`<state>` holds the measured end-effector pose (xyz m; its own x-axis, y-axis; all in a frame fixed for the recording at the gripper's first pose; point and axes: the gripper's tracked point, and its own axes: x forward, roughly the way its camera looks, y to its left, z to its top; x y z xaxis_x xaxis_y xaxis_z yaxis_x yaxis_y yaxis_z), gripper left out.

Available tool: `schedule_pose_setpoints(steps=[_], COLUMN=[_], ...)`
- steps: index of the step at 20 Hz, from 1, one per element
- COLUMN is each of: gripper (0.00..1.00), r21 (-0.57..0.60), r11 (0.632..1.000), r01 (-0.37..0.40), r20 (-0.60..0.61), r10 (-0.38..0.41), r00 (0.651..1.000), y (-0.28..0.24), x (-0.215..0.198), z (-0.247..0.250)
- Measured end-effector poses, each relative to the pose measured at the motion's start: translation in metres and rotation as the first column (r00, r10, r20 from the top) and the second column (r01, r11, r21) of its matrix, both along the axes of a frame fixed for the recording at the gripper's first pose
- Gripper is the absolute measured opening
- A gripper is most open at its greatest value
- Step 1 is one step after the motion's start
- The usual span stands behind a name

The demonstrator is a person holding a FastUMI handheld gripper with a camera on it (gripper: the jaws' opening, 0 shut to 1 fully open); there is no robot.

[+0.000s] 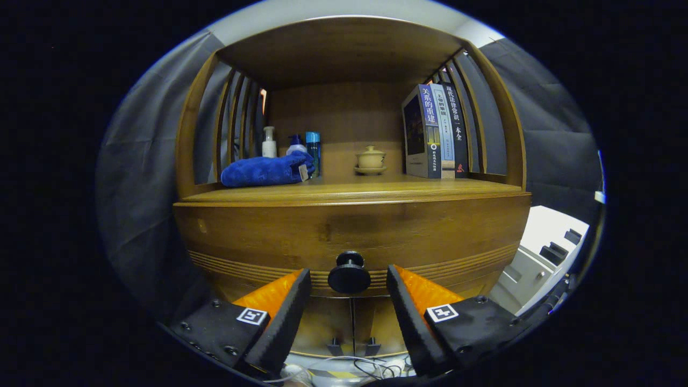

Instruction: Pull open the drawer, take out the items inside it, and place them on the countertop above the cabinet.

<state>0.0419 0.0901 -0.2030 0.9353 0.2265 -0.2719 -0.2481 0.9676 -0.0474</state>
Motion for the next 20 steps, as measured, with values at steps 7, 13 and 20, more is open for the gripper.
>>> schedule_pose_setpoints(steps=[7, 13, 20], gripper=[0.56, 0.38, 0.35], r21=[0.036, 0.036, 0.029], r11=[0.999, 0.999, 0.999], r01=[0.017, 0.030, 0.039], r20=[-0.018, -0.025, -0.029], r10=[-0.016, -0.029, -0.038], r00=[1.000, 0.999, 0.999], y=[0.004, 0.003, -0.004], x=[0.021, 0.020, -0.019], z=[-0.007, -0.011, -0.007])
